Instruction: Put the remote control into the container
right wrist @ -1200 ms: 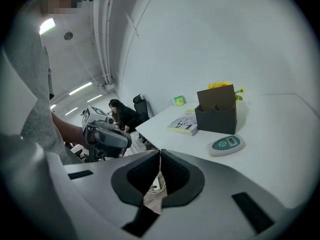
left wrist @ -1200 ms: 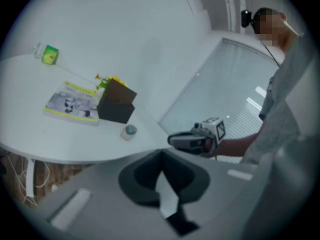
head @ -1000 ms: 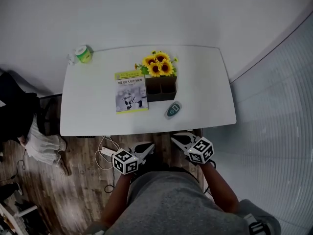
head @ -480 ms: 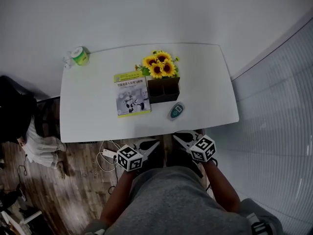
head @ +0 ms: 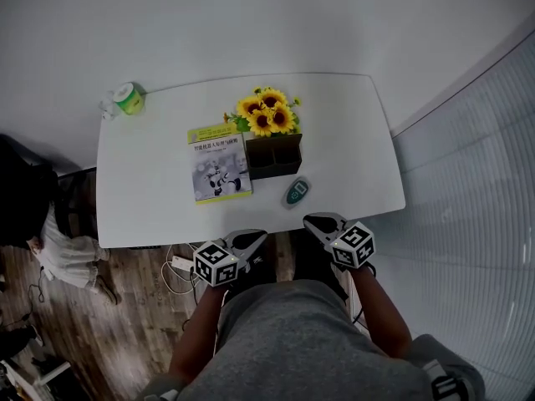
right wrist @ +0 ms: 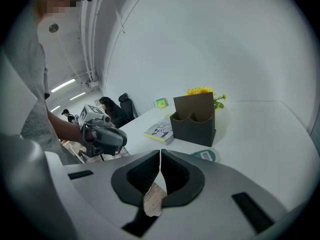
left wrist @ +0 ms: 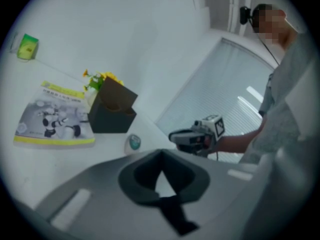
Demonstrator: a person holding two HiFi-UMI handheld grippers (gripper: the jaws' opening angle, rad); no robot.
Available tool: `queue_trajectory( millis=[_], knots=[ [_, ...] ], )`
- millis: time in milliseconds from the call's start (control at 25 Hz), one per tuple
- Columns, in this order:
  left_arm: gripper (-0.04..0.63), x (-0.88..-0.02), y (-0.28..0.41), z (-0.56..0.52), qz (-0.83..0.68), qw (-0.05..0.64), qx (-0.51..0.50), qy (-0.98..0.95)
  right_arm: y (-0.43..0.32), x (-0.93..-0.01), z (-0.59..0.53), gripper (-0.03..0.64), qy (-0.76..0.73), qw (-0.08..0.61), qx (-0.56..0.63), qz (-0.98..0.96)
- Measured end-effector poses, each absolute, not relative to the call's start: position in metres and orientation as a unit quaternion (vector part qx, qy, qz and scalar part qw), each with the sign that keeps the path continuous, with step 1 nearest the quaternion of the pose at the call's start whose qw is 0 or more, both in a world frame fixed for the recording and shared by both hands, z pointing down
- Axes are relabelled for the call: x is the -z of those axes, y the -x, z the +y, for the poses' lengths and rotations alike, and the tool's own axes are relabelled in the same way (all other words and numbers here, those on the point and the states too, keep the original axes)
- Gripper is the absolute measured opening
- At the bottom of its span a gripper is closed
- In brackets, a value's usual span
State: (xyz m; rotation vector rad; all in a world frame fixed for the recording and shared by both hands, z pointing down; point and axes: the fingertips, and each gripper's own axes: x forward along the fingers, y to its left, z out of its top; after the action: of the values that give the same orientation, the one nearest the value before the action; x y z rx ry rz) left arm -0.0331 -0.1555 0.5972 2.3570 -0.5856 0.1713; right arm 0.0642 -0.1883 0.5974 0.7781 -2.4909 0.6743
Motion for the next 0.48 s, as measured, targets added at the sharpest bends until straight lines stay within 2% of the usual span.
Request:
queue_trajectory(
  millis=[480],
  knots=[
    [-0.002, -0.609, 0.005, -0.2, -0.284, 0.353, -0.075, -0.889, -0.08, -0.605, -0.209, 0.017, -0.226, 0.245, -0.239, -0.912]
  ],
)
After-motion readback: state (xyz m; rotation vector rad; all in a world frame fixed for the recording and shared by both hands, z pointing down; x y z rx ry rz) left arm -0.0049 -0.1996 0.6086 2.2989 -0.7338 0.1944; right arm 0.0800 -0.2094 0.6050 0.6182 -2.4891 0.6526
